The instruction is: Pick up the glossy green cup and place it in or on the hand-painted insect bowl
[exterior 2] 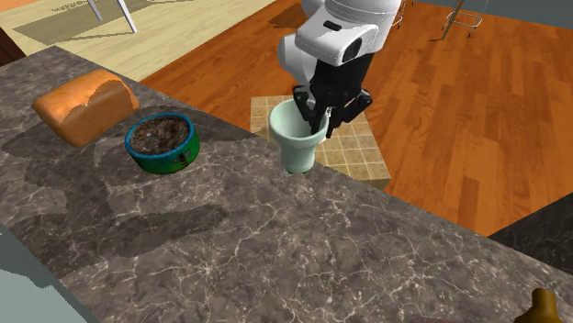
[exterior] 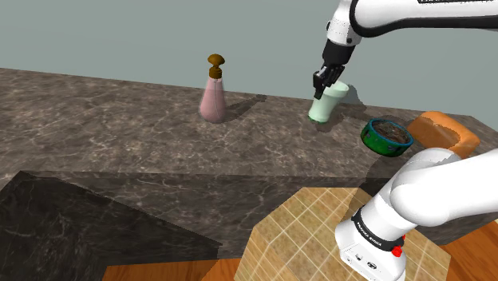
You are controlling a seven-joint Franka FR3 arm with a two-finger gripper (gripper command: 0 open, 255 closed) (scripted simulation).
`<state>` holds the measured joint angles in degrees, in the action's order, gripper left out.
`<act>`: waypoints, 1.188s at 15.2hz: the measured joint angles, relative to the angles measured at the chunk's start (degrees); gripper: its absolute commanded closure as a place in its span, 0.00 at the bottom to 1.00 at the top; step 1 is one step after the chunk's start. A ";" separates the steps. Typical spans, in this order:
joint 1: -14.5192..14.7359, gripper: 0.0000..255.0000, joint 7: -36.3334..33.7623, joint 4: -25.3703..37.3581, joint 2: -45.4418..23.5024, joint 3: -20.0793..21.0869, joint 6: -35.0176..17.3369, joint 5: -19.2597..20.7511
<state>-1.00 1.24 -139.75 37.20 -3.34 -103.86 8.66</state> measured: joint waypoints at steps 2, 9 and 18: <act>0.08 1.00 0.00 1.25 -0.05 0.16 1.21 -0.15; -3.53 1.00 8.28 0.31 4.31 -6.65 3.41 4.26; -8.44 1.00 20.32 1.71 7.50 -16.68 5.49 10.94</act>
<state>-9.43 21.56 -138.04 44.70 -20.02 -98.36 19.60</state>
